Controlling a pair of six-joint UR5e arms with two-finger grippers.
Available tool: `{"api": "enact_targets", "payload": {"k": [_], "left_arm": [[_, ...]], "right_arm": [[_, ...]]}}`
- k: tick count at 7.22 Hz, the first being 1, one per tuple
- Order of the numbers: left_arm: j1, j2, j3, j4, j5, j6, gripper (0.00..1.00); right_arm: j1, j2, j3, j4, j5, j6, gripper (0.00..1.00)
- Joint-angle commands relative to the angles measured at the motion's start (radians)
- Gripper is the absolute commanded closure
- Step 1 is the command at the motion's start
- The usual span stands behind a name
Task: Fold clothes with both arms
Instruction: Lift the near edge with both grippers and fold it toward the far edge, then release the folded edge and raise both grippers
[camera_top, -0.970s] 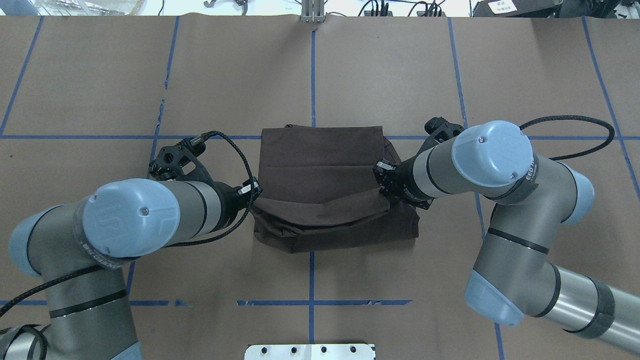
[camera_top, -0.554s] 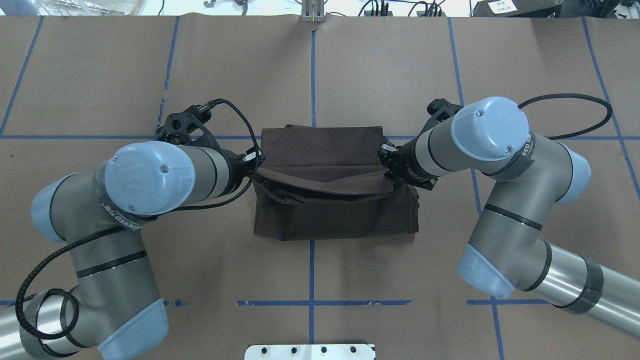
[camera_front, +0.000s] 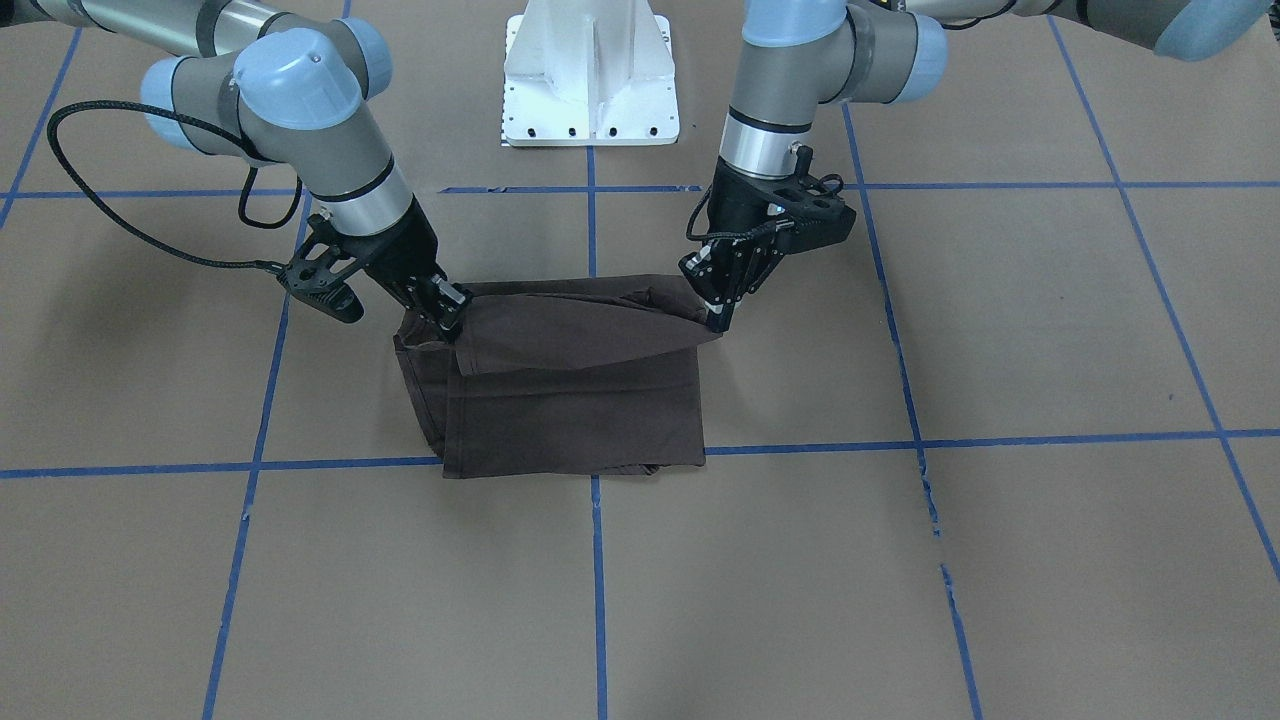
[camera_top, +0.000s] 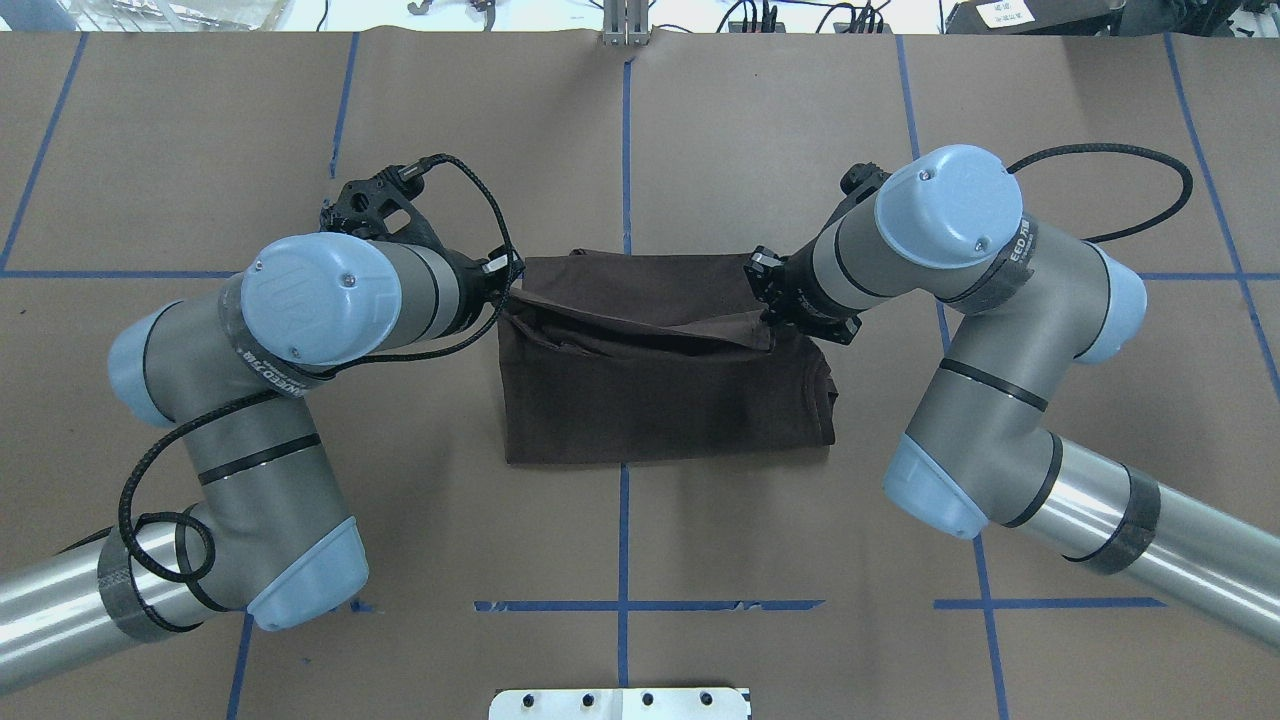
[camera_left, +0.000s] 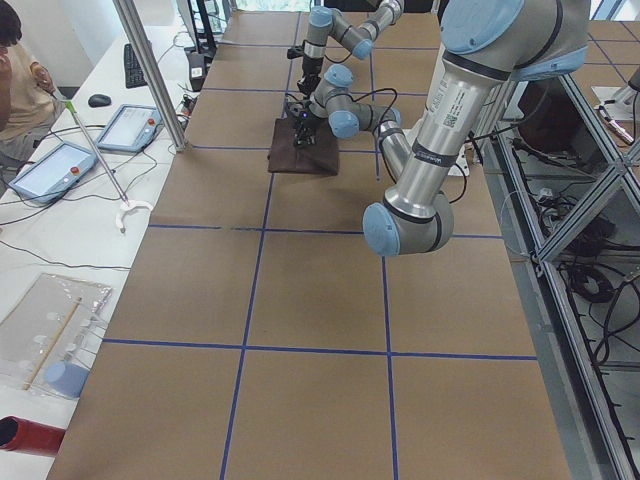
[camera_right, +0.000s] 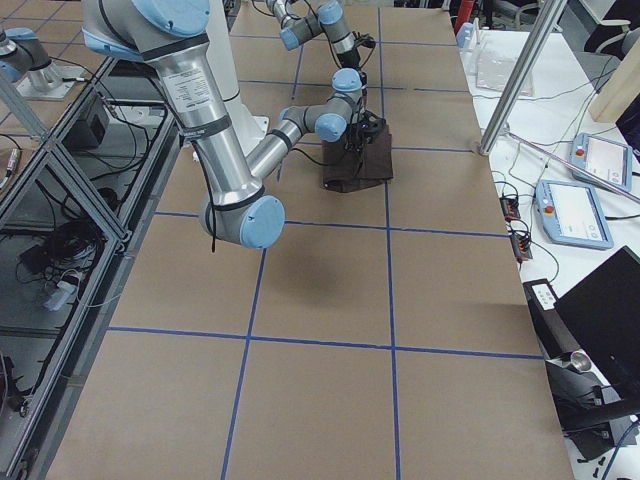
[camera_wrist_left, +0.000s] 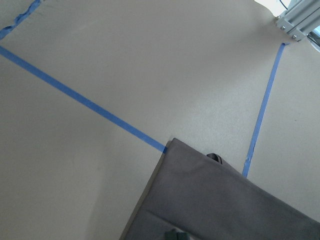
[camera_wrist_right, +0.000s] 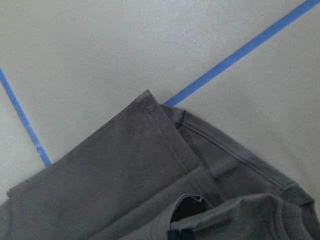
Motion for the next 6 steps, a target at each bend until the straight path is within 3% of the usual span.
{"api": "enact_targets", "payload": {"k": [1, 6], "left_arm": [[-0.013, -0.028, 0.067, -0.048, 0.002, 0.003, 1.0], [-0.014, -0.043, 0.146, -0.104, 0.003, 0.0, 1.0]], "right_arm": [[0.014, 0.002, -0.013, -0.001, 0.02, -0.004, 1.0], [0.02, 0.002, -0.037, -0.001, 0.021, -0.004, 1.0]]}}
